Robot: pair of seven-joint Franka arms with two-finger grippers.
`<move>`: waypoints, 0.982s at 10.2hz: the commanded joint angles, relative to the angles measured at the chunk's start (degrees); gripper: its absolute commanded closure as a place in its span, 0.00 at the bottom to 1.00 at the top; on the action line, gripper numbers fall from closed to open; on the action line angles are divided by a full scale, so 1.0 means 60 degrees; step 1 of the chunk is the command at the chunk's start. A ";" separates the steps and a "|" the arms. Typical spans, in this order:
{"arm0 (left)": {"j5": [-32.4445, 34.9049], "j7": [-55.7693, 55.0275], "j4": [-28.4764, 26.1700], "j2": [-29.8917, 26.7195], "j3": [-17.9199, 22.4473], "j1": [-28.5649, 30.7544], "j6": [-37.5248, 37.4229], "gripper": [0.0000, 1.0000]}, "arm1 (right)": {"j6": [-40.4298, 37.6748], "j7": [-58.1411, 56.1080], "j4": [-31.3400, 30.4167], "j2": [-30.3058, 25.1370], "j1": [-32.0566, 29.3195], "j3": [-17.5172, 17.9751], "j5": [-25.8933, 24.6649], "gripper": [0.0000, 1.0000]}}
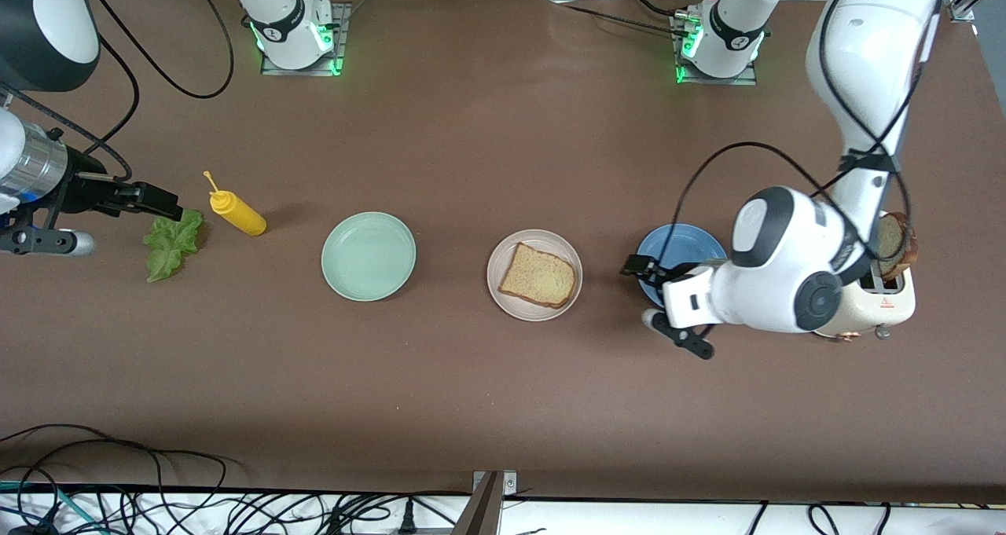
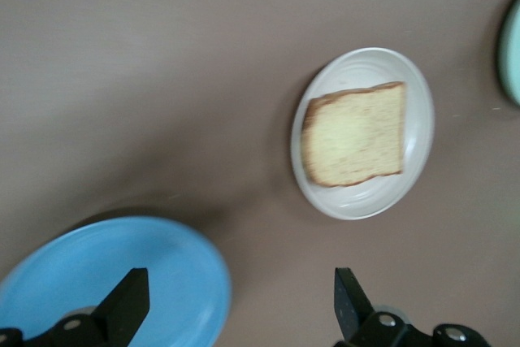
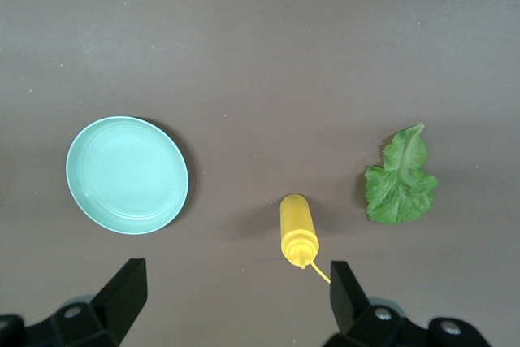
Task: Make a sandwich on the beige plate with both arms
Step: 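Release the bread and raise the left gripper back above the toaster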
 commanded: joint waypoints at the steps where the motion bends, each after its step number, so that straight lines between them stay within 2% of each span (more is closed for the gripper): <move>1: 0.1466 -0.0307 -0.0254 -0.1194 0.0204 0.0224 -0.0312 0.00 | -0.0164 -0.0008 0.0159 0.0034 -0.0010 -0.0023 0.0142 0.00; 3: 0.2481 -0.0848 -0.0253 -0.2043 0.0235 0.0340 -0.0822 0.00 | -0.0164 0.0021 0.0158 0.0034 -0.0025 -0.0023 0.0026 0.00; 6: 0.2515 -0.1276 -0.0427 -0.3215 0.0599 0.0487 -0.1616 0.00 | -0.0149 -0.0183 0.0159 0.0034 -0.0025 -0.0023 -0.0034 0.00; 7: 0.2471 -0.1232 -0.1067 -0.3988 0.0978 0.0372 -0.1601 0.00 | -0.0149 -0.0184 0.0130 0.0049 -0.0054 -0.0037 -0.0034 0.00; 8: 0.2398 -0.1319 -0.2089 -0.4765 0.1083 0.0327 -0.1442 0.00 | -0.0091 -0.0169 0.0129 0.0063 -0.0127 -0.0066 -0.0092 0.00; 9: 0.2035 -0.1552 -0.3419 -0.5802 0.1113 0.0341 -0.0585 0.00 | -0.0018 -0.0169 0.0129 0.0252 -0.0215 -0.0139 -0.0441 0.00; 10: 0.1611 -0.1801 -0.4143 -0.6436 0.1360 0.0341 -0.0359 0.00 | 0.0041 -0.0198 0.0129 0.0399 -0.0375 -0.0169 -0.0763 0.00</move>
